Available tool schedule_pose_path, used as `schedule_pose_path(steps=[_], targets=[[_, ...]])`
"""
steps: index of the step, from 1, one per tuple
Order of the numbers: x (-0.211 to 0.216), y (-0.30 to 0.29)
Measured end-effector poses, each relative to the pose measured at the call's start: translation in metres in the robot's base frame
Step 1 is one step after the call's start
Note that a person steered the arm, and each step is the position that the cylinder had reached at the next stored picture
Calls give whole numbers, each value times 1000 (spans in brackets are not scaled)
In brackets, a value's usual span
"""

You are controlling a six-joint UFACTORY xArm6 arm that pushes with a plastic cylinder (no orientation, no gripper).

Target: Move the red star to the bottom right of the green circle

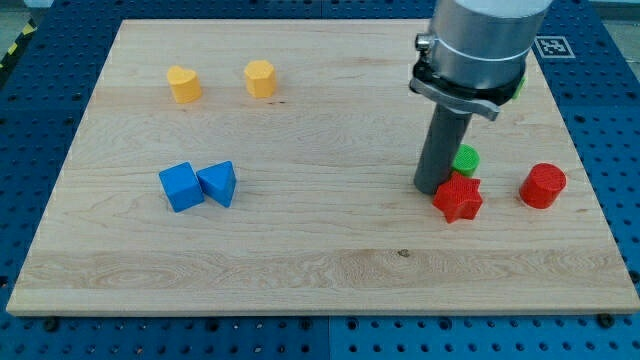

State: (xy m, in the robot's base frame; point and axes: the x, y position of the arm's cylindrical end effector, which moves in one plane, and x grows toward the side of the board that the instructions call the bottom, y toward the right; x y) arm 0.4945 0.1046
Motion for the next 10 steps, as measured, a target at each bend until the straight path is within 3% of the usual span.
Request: schedule_pose_path(steps=[1,2,4,8,10], targets=[[22,-37],[36,-23],[34,39],[30,6],[1,7]])
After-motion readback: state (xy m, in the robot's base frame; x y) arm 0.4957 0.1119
